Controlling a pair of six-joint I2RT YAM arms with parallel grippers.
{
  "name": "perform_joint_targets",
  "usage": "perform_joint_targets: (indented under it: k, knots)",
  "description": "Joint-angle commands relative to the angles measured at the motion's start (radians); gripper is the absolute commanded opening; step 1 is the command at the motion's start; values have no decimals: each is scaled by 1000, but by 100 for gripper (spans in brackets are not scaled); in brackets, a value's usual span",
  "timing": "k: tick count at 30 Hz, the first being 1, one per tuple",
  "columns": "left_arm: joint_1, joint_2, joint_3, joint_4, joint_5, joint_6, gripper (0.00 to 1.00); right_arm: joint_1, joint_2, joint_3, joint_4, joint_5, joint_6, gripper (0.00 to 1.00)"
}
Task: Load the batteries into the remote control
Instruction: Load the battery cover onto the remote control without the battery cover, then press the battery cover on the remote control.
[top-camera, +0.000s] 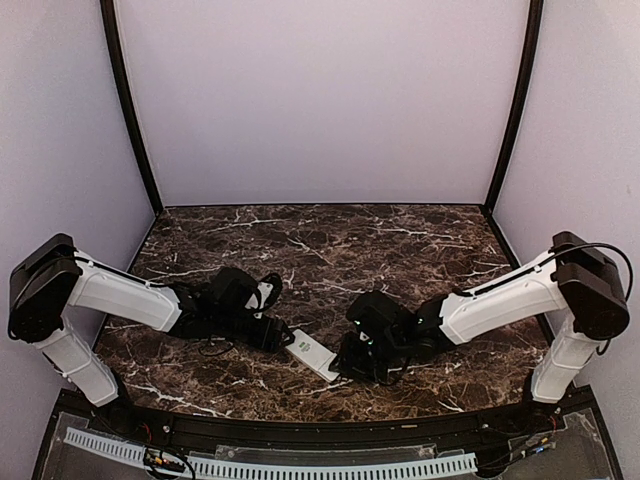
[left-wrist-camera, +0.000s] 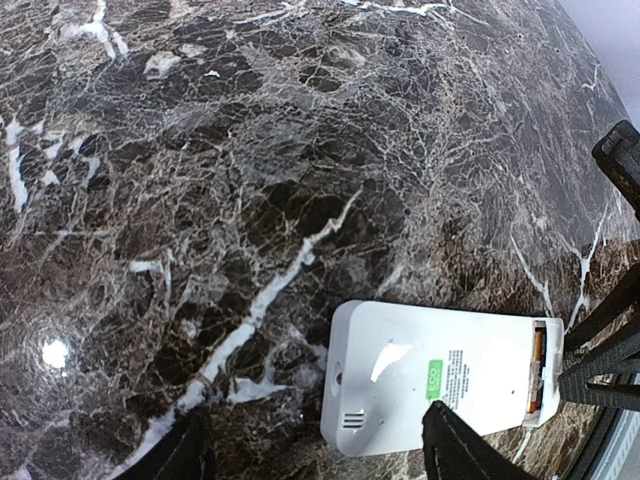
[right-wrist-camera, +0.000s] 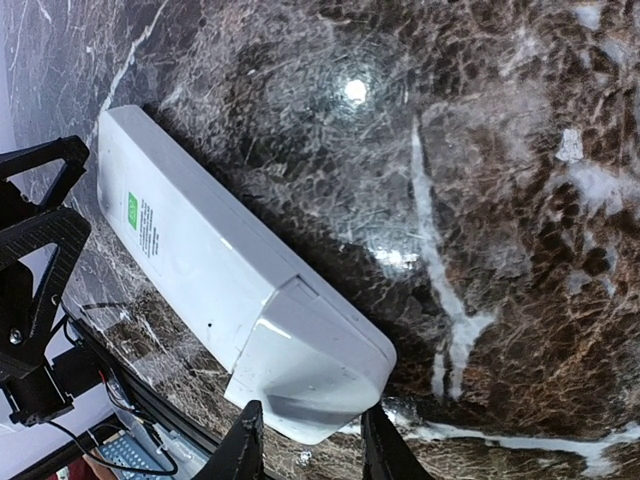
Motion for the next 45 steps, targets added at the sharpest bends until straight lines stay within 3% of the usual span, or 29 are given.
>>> perform_joint_targets:
  k: [1,13,21,28,45]
  knots:
    - [3,-3,0,1,4,16,70,-10,10,24,-14,16,-9,31]
    - [4,-1,3,1,8,19,70,-8,-48,68,-172,11,-86,31]
    - [3,-6,1,2,8,20,70,-11,-107,180,-363,70,-239,30]
    - [4,-18,4,-9,2,22,70,-44,-53,220,-236,-2,-336,0]
    - [3,-26,-10,-4,-10,22,70,-49,53,277,-206,-57,-388,0]
